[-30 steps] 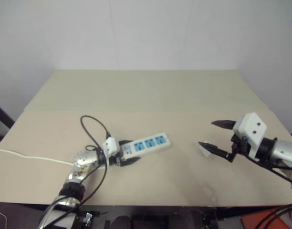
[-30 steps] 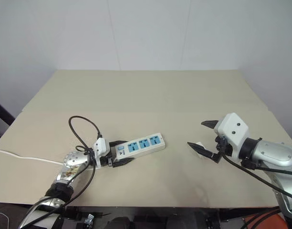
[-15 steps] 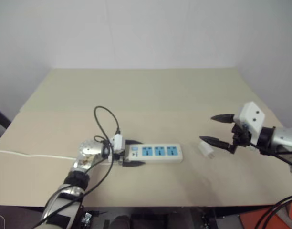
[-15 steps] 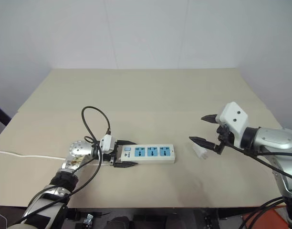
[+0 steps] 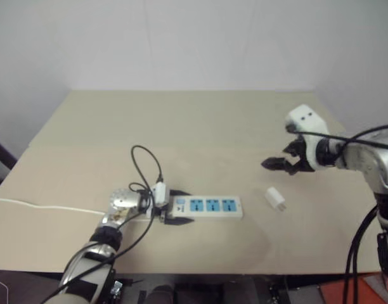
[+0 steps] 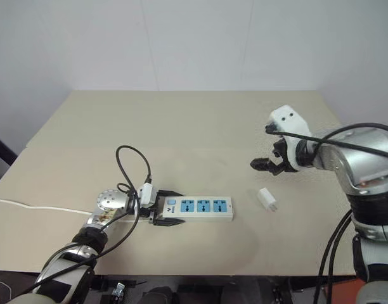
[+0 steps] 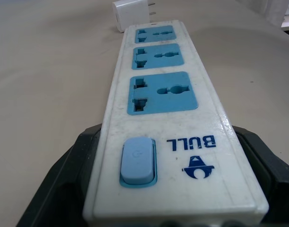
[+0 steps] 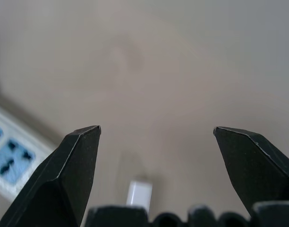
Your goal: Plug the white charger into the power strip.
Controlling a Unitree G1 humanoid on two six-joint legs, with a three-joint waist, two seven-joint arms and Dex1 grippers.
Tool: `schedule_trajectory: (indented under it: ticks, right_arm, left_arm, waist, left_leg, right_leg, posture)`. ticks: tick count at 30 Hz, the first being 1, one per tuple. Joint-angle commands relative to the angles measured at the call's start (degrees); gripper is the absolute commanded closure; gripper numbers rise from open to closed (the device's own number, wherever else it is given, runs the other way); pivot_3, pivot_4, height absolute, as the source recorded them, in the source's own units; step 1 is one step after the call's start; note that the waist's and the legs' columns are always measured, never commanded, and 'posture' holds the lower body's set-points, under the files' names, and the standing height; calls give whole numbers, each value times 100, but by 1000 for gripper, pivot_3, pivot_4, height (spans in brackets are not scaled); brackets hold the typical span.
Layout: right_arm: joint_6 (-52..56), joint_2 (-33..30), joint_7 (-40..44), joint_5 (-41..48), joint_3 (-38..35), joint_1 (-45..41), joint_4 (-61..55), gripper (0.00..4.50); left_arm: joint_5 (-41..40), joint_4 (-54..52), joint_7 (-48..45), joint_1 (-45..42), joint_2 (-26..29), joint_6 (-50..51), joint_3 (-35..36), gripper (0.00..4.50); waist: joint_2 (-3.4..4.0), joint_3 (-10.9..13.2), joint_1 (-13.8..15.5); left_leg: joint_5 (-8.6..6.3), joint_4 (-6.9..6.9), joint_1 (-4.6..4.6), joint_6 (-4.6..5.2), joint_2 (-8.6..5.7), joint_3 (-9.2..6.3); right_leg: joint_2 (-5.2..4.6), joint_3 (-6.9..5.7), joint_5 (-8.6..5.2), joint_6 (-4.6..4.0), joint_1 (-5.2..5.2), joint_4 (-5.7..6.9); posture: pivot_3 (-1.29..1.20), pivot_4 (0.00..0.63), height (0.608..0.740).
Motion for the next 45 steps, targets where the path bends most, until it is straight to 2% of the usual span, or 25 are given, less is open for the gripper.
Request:
schedule_trajectory:
  ticks: [1, 3, 6, 10, 17, 24, 27, 35, 42, 45]
  right_arm:
    - [521, -188, 13, 93, 342, -561, 374, 0]
    - [522, -337, 292, 467, 885, -987, 943, 0]
    - [522, -432, 504, 561, 1789, -1453, 1301, 0]
    - [521, -204, 754, 449, 2548, -1673, 1751, 0]
    - [243, 174, 931, 107, 3311, -1564, 2079, 0]
    - [-18, 562, 1002, -210, 3462, -1359, 2499, 0]
    - [-176, 666, 1029, -347, 3551, -1242, 2550, 561]
    - [-217, 724, 1137, -532, 3498, -1111, 2269, 3364]
    - [-352, 783, 940, -577, 2487, -1524, 2036, 3369]
    - [-846, 987, 778, -367, 1246, -1404, 1860, 3369]
  left_arm:
    - [228, 67, 110, 139, 22, 67, -127, 1089]
    - [221, 55, 96, 134, 24, 75, -130, 1089]
    - [219, 73, 96, 110, -3, 80, -136, 1089]
    - [200, 26, 79, 127, -40, 101, -149, 1089]
    - [187, -92, 39, 159, -44, 200, -176, 1089]
    - [191, -125, 29, 175, -21, 242, -173, 1089]
    - [192, -118, 40, 160, -28, 249, -169, 1089]
    - [196, -185, 86, 171, 6, 279, -150, 1089]
    - [228, -158, 110, 197, 30, 252, -162, 1089]
    - [232, -149, 110, 181, 24, 247, -168, 1089]
  waist:
    - [5, -3, -1]
    - [7, -4, -9]
    - [8, -4, -11]
    - [8, -4, -13]
    - [11, -6, -5]
    - [12, -7, -8]
    - [12, -7, -6]
    - [14, -8, -12]
    - [14, -8, -21]
    - [14, -8, -18]
  left_leg:
    - [0, 0, -1, 0, 0, 0]
    - [0, 0, -5, 0, 0, 0]
    - [0, 0, -8, 0, 0, 3]
    - [0, 1, -9, 0, -1, 6]
    - [0, 9, -27, 0, -4, 3]
    - [0, 14, -41, -1, -7, 2]
    - [0, 14, -42, -1, -8, 2]
    - [0, 16, -41, -1, -7, 1]
    - [1, 16, -41, -1, -8, -1]
    - [0, 16, -42, -1, -8, -3]
  right_leg:
    - [1, 0, 0, -1, -2, 1]
    - [1, -4, 0, 0, -4, -2]
    - [0, -5, 0, 0, -6, -4]
    - [0, -9, 0, 0, -5, -4]
    - [-2, -17, 1, 1, -16, -1]
    - [-3, -22, 1, 1, -30, 3]
    - [-3, -22, 1, 1, -29, 2]
    - [-2, -25, 1, 1, -28, 4]
    - [-3, -25, 1, 1, -28, 4]
    - [-2, -26, 1, 1, -29, 3]
  posture:
    - [0, 150, 740]
    - [0, 150, 740]
    - [0, 150, 740]
    - [0, 150, 740]
    - [0, 150, 740]
    - [0, 150, 740]
    - [0, 150, 740]
    - [0, 150, 740]
    - [0, 150, 740]
    - [0, 150, 740]
